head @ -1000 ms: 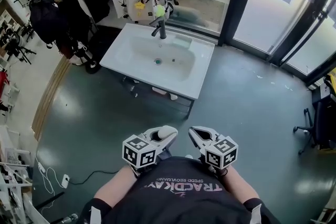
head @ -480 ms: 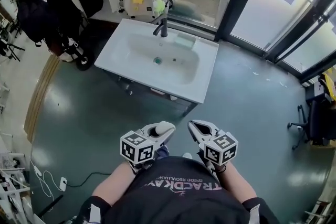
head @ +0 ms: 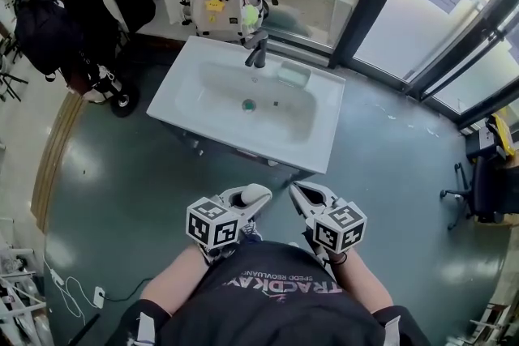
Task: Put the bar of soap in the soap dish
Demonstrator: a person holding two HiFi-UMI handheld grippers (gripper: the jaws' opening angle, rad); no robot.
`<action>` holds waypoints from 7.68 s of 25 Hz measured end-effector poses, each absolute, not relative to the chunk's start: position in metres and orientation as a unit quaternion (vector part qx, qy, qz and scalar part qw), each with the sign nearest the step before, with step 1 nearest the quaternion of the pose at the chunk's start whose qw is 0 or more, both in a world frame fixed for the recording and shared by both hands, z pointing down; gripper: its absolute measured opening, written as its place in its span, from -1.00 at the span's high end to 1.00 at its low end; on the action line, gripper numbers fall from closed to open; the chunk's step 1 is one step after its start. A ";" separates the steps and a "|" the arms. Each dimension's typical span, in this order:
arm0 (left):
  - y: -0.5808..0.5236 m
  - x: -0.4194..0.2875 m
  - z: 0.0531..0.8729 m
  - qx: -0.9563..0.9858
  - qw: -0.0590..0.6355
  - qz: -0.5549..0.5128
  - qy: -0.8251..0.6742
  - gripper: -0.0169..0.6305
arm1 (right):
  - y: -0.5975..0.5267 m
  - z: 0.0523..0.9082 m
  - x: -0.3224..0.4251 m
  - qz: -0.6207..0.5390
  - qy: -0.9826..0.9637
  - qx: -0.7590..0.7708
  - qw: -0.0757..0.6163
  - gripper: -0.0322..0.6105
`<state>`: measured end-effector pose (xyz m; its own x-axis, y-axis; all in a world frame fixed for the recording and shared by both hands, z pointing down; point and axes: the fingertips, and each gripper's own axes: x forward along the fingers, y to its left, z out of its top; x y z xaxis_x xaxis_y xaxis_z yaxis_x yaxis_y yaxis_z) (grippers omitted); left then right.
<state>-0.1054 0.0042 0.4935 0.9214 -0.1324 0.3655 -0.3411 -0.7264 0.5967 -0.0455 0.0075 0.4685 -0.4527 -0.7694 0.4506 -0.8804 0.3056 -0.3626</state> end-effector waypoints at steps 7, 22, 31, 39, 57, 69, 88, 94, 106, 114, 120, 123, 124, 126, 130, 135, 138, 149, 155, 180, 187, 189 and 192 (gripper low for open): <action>-0.023 -0.119 0.493 0.922 0.341 0.144 -0.116 0.59 | -0.014 0.468 -0.062 0.283 -0.793 0.530 0.096 0.87; -0.064 -0.125 0.478 0.929 0.324 0.116 -0.138 0.58 | -0.059 0.457 -0.062 0.266 -0.800 0.526 0.114 0.87; -0.085 -0.098 0.481 0.922 0.326 0.123 -0.167 0.59 | -0.082 0.456 -0.035 0.256 -0.812 0.514 0.105 0.87; -0.112 -0.041 0.476 0.918 0.331 0.127 -0.175 0.59 | -0.092 0.459 0.023 0.268 -0.805 0.520 0.095 0.87; -0.205 0.068 0.501 0.901 0.345 0.143 -0.219 0.58 | -0.149 0.486 0.124 0.290 -0.807 0.505 0.102 0.87; -0.288 0.115 0.539 0.875 0.380 0.132 -0.268 0.58 | -0.195 0.520 0.166 0.317 -0.810 0.479 0.119 0.87; -0.381 0.172 0.609 0.840 0.424 0.135 -0.310 0.58 | -0.231 0.558 0.205 0.355 -0.807 0.454 0.131 0.87; -0.389 0.178 0.621 0.835 0.431 0.140 -0.312 0.58 | -0.241 0.564 0.209 0.358 -0.808 0.450 0.131 0.87; -0.385 0.184 0.637 0.840 0.402 0.184 -0.316 0.58 | -0.270 0.567 0.204 0.349 -0.810 0.450 0.139 0.87; -0.389 0.179 0.635 0.849 0.361 0.206 -0.326 0.49 | -0.274 0.568 0.203 0.352 -0.809 0.451 0.137 0.87; -0.398 0.168 0.628 0.849 0.327 0.212 -0.356 0.41 | -0.274 0.569 0.201 0.352 -0.810 0.448 0.137 0.87; -0.402 0.162 0.624 0.850 0.307 0.214 -0.372 0.39 | -0.274 0.569 0.200 0.353 -0.811 0.446 0.139 0.87; -0.403 0.160 0.623 0.849 0.304 0.213 -0.376 0.39 | -0.274 0.569 0.199 0.353 -0.811 0.446 0.139 0.87; -0.405 0.157 0.621 0.847 0.304 0.207 -0.384 0.39 | -0.273 0.568 0.198 0.353 -0.812 0.444 0.139 0.87; -0.408 0.150 0.618 0.843 0.302 0.200 -0.397 0.39 | -0.273 0.568 0.195 0.353 -0.813 0.442 0.140 0.87; -0.408 0.142 0.612 0.843 0.296 0.192 -0.406 0.39 | -0.272 0.567 0.192 0.352 -0.813 0.441 0.140 0.87; -0.407 0.139 0.606 0.844 0.294 0.187 -0.407 0.39 | -0.272 0.565 0.189 0.350 -0.815 0.441 0.138 0.87; -0.381 0.113 0.580 0.856 0.297 0.164 -0.391 0.91 | -0.261 0.550 0.167 0.335 -0.820 0.442 0.139 0.87; -0.343 0.090 0.569 0.868 0.298 0.172 -0.358 0.92 | -0.246 0.538 0.144 0.324 -0.821 0.449 0.139 0.87; -0.132 -0.080 0.532 0.907 0.311 0.195 -0.204 0.92 | -0.117 0.511 -0.019 0.303 -0.804 0.496 0.125 0.87; -0.094 -0.111 0.539 0.909 0.314 0.211 -0.174 0.92 | -0.080 0.516 -0.051 0.314 -0.800 0.497 0.121 0.87; -0.084 -0.116 0.537 0.909 0.317 0.208 -0.171 0.92 | -0.066 0.519 -0.058 0.319 -0.799 0.495 0.125 0.87; -0.070 -0.123 0.535 0.911 0.320 0.205 -0.164 0.92 | -0.047 0.522 -0.068 0.326 -0.797 0.490 0.130 0.87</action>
